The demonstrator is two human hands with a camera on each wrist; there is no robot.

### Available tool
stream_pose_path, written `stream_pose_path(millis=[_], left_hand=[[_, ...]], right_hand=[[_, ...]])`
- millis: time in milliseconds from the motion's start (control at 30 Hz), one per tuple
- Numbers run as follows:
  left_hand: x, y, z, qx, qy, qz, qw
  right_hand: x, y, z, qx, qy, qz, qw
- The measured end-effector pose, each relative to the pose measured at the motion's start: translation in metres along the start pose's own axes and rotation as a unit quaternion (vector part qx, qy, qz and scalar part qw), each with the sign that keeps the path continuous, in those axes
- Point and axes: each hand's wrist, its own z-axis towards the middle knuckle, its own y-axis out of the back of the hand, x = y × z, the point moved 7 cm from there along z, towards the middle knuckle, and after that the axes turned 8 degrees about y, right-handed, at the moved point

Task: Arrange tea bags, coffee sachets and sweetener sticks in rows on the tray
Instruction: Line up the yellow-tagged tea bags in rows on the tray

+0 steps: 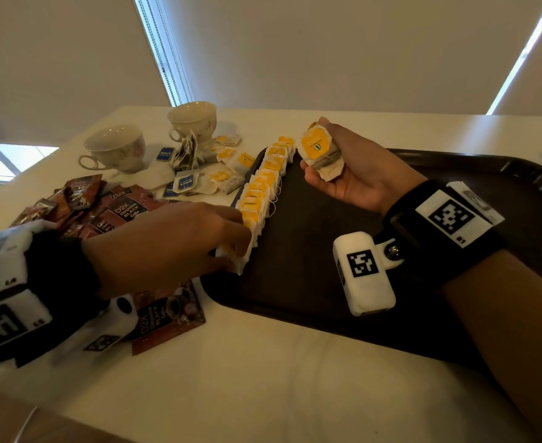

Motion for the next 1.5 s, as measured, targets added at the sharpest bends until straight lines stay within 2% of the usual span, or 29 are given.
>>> stream_pose_path(millis=[100,233,300,367,433,533,600,733,933,1067,1200,1300,1433,1500], left_hand=[[-0.001,0.004,0.003,-0.023,-0.014,-0.009,1.0],[0.001,0.002,0.011,0.005,-0.007,0.013,1.0],[0.005,0.015,0.011,0.005,0.015,-0.028,0.999],[0.008,0.042,0.009,-0.073,0.026,-0.107,0.991],[0.012,0.073,0.008,-0.182,0.021,-0.183,0.966],[0.018,0.096,0.022,-0.26,0.039,-0.229,0.937],[0.015,0.098,0.037,-0.27,0.049,-0.247,0.929],[0.0,0.088,0.061,-0.274,0.046,-0.235,0.931],[-0.007,0.086,0.066,-0.288,0.029,-0.235,0.928],[-0.002,0.09,0.05,-0.253,0.033,-0.303,0.918],[0.001,0.094,0.019,-0.182,0.04,-0.419,0.889],[0.003,0.079,0.003,-0.119,0.053,-0.426,0.895],[0.006,0.04,-0.006,0.012,0.079,-0.405,0.911],[0.007,0.025,-0.007,0.051,0.081,-0.402,0.911]], right_hand=[[0.0,0.0,0.0,0.001,0.001,-0.004,1.0],[0.001,0.002,0.0,0.0,0.003,-0.004,1.0],[0.0,0.003,0.0,0.004,0.004,-0.01,1.0],[-0.002,0.001,0.001,0.014,-0.002,-0.018,1.0],[-0.003,-0.003,0.001,0.033,-0.007,-0.021,0.999],[-0.002,-0.009,-0.001,0.064,-0.005,-0.022,0.998],[-0.002,-0.011,-0.002,0.078,-0.005,-0.017,0.997],[-0.003,-0.012,-0.003,0.087,-0.007,-0.008,0.996],[-0.004,-0.01,-0.002,0.077,-0.01,0.001,0.997],[-0.003,-0.008,-0.003,0.057,-0.013,-0.01,0.998],[-0.002,0.0,-0.001,0.018,-0.01,-0.004,1.0],[-0.002,0.003,0.0,0.0,-0.009,-0.003,1.0],[-0.003,0.0,0.0,0.009,-0.013,0.0,1.0],[-0.002,0.0,-0.001,0.008,-0.013,-0.003,1.0]])
